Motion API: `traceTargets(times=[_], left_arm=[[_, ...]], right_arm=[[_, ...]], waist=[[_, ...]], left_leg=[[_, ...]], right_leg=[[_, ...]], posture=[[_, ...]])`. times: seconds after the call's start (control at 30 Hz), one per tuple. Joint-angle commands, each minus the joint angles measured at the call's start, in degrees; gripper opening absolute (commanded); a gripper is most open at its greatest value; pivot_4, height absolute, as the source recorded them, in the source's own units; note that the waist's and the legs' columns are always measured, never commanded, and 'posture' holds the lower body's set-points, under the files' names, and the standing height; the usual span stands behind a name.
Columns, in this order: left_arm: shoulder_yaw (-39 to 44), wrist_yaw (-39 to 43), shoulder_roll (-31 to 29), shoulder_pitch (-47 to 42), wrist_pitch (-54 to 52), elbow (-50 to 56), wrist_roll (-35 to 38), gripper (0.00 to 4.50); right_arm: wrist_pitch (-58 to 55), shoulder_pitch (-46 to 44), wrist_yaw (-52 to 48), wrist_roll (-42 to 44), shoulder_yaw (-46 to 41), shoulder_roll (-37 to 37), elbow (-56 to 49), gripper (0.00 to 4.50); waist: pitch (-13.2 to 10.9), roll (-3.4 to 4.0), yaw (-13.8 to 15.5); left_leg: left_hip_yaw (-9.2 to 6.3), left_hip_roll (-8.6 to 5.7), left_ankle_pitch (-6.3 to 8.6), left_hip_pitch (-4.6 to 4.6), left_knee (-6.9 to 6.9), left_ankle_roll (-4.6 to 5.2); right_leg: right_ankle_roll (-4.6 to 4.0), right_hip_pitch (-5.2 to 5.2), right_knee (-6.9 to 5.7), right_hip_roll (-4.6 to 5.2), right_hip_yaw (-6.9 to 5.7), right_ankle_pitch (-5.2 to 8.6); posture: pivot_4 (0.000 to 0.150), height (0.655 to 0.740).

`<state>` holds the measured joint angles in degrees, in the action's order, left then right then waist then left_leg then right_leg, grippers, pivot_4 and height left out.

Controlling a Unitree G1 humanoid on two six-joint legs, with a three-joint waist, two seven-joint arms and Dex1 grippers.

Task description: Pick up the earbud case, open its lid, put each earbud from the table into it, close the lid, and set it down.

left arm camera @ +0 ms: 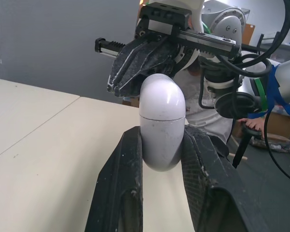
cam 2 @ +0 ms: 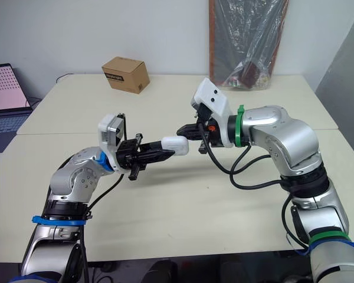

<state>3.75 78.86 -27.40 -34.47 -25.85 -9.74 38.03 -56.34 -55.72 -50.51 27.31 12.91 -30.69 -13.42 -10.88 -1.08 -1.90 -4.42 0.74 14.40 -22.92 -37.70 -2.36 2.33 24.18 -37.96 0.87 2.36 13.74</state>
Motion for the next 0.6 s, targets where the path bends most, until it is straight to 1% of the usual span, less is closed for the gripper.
traceTargets(times=[0.03, 0.17, 0.37, 0.43, 0.53, 0.57, 0.6], left_arm=[[1.69, -1.38, 0.42, -1.89, 0.31, 0.31, 1.07, 0.72], [1.82, -1.73, 0.29, -1.92, 0.16, 0.27, 1.13, 0.72], [2.63, -4.73, -0.94, -1.6, -3.52, -0.25, 1.2, 0.72], [2.75, -7.66, -1.29, -2.1, -8.24, -0.51, 2.0, 0.72], [1.97, -10.9, -1.55, -3.9, -14.4, -1.66, 2.2, 0.72], [2.31, -11.24, -1.47, -4.63, -16.39, -2.27, 3.08, 0.72], [3.15, -11.56, -1.27, -5.51, -18.58, -3.15, 4.44, 0.72]], right_arm=[[-0.18, -0.12, -0.4, 1.47, -0.65, 0.13, -3.13, 0.03], [-0.42, -0.15, 0.75, 1.35, -1.54, 0.32, -2.96, 0.03], [0.71, 1.01, 1.62, 1.74, -6.4, -1.53, -0.33, 0.03], [1.27, 2.96, 1.52, 2.06, -7.46, -2.45, -1.86, 0.03], [7.41, 6.43, 3.29, 1.73, -10.94, -0.61, -2.86, 0.03], [7.98, 7.35, 3.79, 1.8, -11.69, -0.28, -2.6, 0.03], [5.81, 8.02, 3.93, 2.86, -12.12, -0.37, -2.3, 0.03]], waist=[[0.0, 0.0, -0.01], [0.0, 0.0, -0.01], [0.0, 0.0, 0.01], [0.0, 0.0, 0.02], [0.0, 0.0, 0.01], [0.0, -0.01, 0.0], [-0.01, -0.01, 0.01]], left_leg=[[0.0, 0.0, 0.0, 0.0, 0.0, 0.0], [0.0, 0.0, 0.0, 0.0, 0.0, 0.0], [0.0, 0.0, 0.0, 0.0, 0.0, 0.0], [0.0, 0.0, 0.0, 0.0, 0.0, 0.0], [0.0, -0.01, 0.0, -0.01, 0.0, 0.0], [-0.01, -0.01, 0.0, 0.0, -0.01, 0.0], [-0.01, -0.01, 0.0, -0.01, -0.01, 0.0]], right_leg=[[0.0, 0.0, 0.0, 0.0, 0.0, 0.0], [0.0, 0.0, -0.01, 0.0, 0.0, 0.0], [0.0, 0.0, 0.0, 0.0, 0.0, 0.0], [0.0, -0.01, 0.0, 0.0, 0.0, 0.0], [0.2, 0.0, 0.0, 0.0, 0.01, 0.12], [0.2, -0.01, -0.02, 0.0, 0.0, 0.12], [0.21, 0.0, -0.02, 0.0, 0.0, 0.12]], posture=[[0.15, 0.74], [0.15, 0.74], [0.15, 0.74], [0.15, 0.74], [0.15, 0.74], [0.15, 0.74], [0.15, 0.74]])
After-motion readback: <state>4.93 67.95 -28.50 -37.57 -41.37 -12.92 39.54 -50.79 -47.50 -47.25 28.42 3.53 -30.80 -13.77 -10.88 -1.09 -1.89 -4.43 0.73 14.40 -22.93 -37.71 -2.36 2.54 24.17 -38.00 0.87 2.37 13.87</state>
